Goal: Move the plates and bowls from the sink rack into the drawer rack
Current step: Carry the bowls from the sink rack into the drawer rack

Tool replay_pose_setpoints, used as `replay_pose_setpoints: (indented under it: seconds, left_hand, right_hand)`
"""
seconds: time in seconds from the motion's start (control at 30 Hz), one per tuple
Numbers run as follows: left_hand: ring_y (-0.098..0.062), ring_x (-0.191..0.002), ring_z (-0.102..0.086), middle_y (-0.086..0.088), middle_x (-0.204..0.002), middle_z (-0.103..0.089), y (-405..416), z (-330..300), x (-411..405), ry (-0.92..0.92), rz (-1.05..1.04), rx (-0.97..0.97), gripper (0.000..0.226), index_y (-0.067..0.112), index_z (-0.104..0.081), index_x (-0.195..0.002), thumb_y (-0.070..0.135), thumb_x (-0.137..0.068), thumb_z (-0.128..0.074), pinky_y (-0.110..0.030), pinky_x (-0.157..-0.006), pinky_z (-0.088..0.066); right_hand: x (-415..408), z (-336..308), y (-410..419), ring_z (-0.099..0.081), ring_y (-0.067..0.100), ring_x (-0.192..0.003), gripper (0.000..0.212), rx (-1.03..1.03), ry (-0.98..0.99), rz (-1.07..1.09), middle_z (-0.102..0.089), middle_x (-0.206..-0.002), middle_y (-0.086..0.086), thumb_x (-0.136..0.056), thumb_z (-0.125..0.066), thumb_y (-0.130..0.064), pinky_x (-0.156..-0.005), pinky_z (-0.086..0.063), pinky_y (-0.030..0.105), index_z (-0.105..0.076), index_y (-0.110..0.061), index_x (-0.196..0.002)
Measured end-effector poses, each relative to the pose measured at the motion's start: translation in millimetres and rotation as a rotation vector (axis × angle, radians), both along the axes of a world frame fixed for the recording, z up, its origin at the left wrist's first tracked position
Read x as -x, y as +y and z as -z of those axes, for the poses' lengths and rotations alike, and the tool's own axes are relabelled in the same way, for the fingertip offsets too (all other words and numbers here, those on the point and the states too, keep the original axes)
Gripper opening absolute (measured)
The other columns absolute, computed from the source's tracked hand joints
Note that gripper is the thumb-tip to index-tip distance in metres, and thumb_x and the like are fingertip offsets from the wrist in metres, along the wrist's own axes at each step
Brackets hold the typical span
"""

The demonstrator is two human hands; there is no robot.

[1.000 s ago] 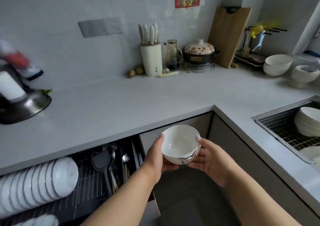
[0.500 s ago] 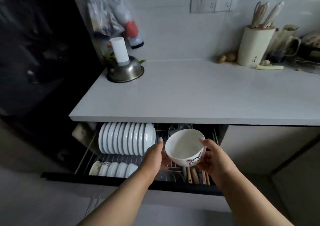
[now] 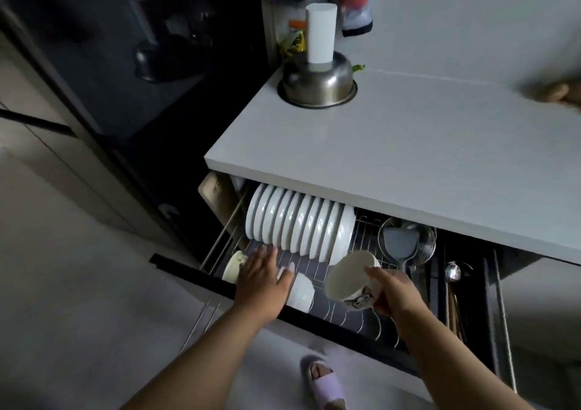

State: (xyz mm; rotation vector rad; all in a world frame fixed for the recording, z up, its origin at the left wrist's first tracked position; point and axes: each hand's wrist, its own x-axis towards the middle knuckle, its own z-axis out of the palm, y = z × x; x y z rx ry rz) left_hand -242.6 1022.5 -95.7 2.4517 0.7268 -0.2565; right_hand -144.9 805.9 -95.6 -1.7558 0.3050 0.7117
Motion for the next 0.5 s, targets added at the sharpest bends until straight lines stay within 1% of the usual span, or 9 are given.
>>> replay_pose_setpoints:
  seconds: [0.03,0.07,0.13,0.2,0.23,0.37,0.47,0.5]
  left_hand:
    - [-0.016,-0.149,0.009,0.000,-0.163,0.005,2.2,3.9,-1.2,0.029,0.030,-0.044,0.065,0.024,-0.005,-0.155,0.052,-0.100,-0.024,-0.037,-0.119,0.006]
    - [-0.016,-0.148,0.012,-0.001,-0.162,0.009,4.1,7.6,-2.5,0.057,0.050,-0.079,0.065,0.024,-0.002,-0.155,0.052,-0.100,-0.024,-0.038,-0.118,0.009]
    - [-0.016,-0.147,0.016,-0.002,-0.162,0.012,8.5,17.0,-7.4,0.093,0.073,-0.137,0.067,0.023,0.001,-0.155,0.052,-0.100,-0.024,-0.039,-0.117,0.013]
    - [-0.015,-0.147,0.019,-0.003,-0.161,0.015,11.5,26.6,-12.4,0.120,0.096,-0.182,0.069,0.021,0.003,-0.154,0.053,-0.099,-0.023,-0.040,-0.118,0.015]
    - [-0.015,-0.146,0.020,-0.003,-0.161,0.017,12.8,30.8,-14.9,0.138,0.107,-0.209,0.069,0.020,0.005,-0.154,0.053,-0.099,-0.021,-0.041,-0.118,0.015]
    - [-0.016,-0.147,0.018,-0.004,-0.161,0.015,16.9,44.0,-24.4,0.194,0.098,-0.267,0.071,0.018,0.008,-0.153,0.055,-0.098,-0.018,-0.043,-0.119,0.011]
    - [-0.016,-0.148,0.013,-0.003,-0.162,0.008,18.7,49.1,-27.1,0.200,0.086,-0.270,0.073,0.018,0.005,-0.154,0.056,-0.097,-0.021,-0.043,-0.120,0.007]
    - [-0.016,-0.149,0.009,-0.003,-0.162,0.005,18.9,50.2,-27.1,0.191,0.079,-0.266,0.073,0.018,0.003,-0.154,0.055,-0.097,-0.023,-0.043,-0.120,0.005]
  right_hand:
    - [-5.1,11.6,4.3,-0.057,0.026,-0.071,0.035,0.027,0.013,-0.020,-0.063,-0.087,0.019,-0.085,-0.066,-0.030,-0.056,-0.048,0.032,-0.060,-0.002,-0.105]
    - [-10.9,23.5,8.4,-0.058,0.026,-0.070,0.039,0.050,0.030,-0.036,-0.063,-0.087,0.019,-0.084,-0.068,-0.030,-0.054,-0.045,0.028,-0.060,0.001,-0.106]
    - [-20.4,43.0,16.8,-0.058,0.024,-0.070,0.042,0.091,0.078,-0.065,-0.063,-0.089,0.018,-0.083,-0.070,-0.027,-0.051,-0.044,0.025,-0.056,0.003,-0.110]
    - [-27.6,61.4,23.8,-0.058,0.022,-0.071,0.047,0.148,0.109,-0.088,-0.063,-0.096,0.019,-0.083,-0.071,-0.028,-0.047,-0.044,0.023,-0.053,0.001,-0.115]
    - [-30.6,70.3,26.7,-0.058,0.021,-0.071,0.049,0.185,0.115,-0.107,-0.063,-0.098,0.019,-0.082,-0.071,-0.029,-0.046,-0.045,0.022,-0.053,0.001,-0.116]
    - [-38.0,98.0,36.1,-0.060,0.020,-0.072,0.055,0.334,0.137,-0.208,-0.062,-0.086,0.011,-0.079,-0.073,-0.033,-0.052,-0.047,0.027,-0.051,0.000,-0.118]
    - [-37.6,115.4,44.0,-0.064,0.019,-0.074,0.061,0.407,0.156,-0.279,-0.064,-0.087,0.009,-0.077,-0.074,-0.037,-0.058,-0.052,0.030,-0.050,-0.002,-0.121]
    - [-36.7,119.3,46.4,-0.065,0.019,-0.074,0.063,0.426,0.158,-0.296,-0.065,-0.089,0.009,-0.076,-0.074,-0.037,-0.057,-0.053,0.029,-0.049,-0.002,-0.122]
